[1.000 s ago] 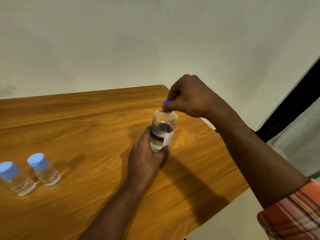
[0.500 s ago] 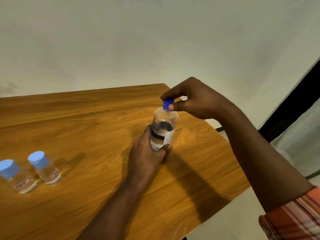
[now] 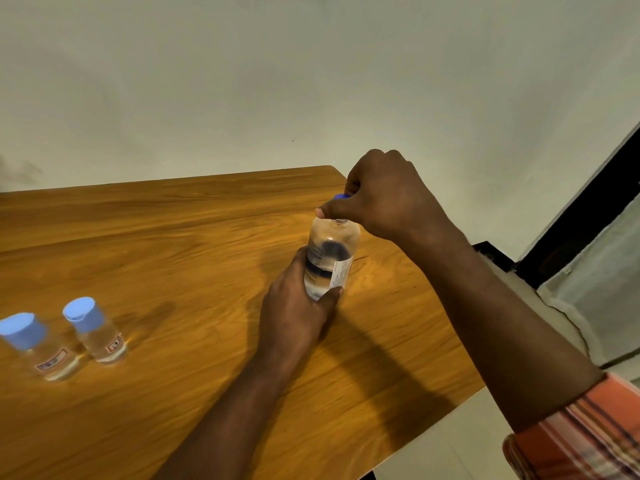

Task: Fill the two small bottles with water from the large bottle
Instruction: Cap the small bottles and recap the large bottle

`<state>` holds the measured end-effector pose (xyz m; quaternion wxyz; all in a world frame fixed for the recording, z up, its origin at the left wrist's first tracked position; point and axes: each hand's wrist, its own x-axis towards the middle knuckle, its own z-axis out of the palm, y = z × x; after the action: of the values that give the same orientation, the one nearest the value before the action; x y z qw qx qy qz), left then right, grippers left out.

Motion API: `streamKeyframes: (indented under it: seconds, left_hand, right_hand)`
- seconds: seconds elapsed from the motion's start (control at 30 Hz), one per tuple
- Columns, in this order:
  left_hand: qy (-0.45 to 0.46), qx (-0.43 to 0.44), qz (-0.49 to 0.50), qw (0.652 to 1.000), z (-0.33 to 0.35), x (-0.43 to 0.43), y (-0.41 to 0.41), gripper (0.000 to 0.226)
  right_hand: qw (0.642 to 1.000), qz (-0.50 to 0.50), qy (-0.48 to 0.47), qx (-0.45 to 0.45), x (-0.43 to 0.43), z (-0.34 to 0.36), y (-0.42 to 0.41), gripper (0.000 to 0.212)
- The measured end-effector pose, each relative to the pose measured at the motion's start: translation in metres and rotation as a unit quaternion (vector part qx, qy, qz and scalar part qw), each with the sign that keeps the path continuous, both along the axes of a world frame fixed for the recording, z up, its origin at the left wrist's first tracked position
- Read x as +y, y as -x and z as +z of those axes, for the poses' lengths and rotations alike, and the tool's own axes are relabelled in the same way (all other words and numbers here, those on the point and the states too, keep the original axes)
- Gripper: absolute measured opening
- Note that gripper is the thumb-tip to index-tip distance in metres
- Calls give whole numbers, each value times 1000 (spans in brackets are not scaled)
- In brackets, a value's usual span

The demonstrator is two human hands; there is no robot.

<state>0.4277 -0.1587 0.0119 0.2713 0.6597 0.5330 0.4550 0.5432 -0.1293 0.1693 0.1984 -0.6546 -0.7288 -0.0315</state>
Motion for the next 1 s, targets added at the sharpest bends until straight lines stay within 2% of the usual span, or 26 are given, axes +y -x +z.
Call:
streamKeyframes:
  seconds: [0.17, 0.27, 0.37, 0.43, 0.57, 0.63, 0.8, 0.9, 1.0]
  left_hand:
    - [1, 0, -1, 1000, -1, 0, -1, 72]
    - [14, 16, 2, 1000, 0, 0, -1, 82]
    - [41, 28, 14, 999, 4, -4, 2, 95]
    - [45, 29, 29, 998, 8, -12, 9, 92]
    - [17, 36, 89, 995, 8, -39, 35, 60]
    - [4, 8, 127, 992, 6, -58, 54, 42]
    - [-8, -25, 214, 976, 0, -100, 106, 25]
    - [-6, -29, 281, 959, -2, -112, 136, 24]
    - [-7, -28, 316, 948, 0, -118, 154, 28]
  right_hand:
    - [998, -46, 15, -28, -1, -1, 5, 60]
    - [996, -75, 27, -43, -12, -3, 5, 71]
    - [994, -99, -26, 46, -35, -13, 4, 88]
    - [982, -107, -79, 135, -52, -24, 8, 78]
    - [938, -31, -170, 299, -89, -61, 29, 31]
    - [920, 18, -152, 362, -102, -81, 48, 15]
    - [875, 104, -8, 473, -103, -121, 110, 11]
    - [862, 129, 61, 487, -95, -137, 145, 11]
    - [868, 138, 100, 466, -86, -146, 173, 21]
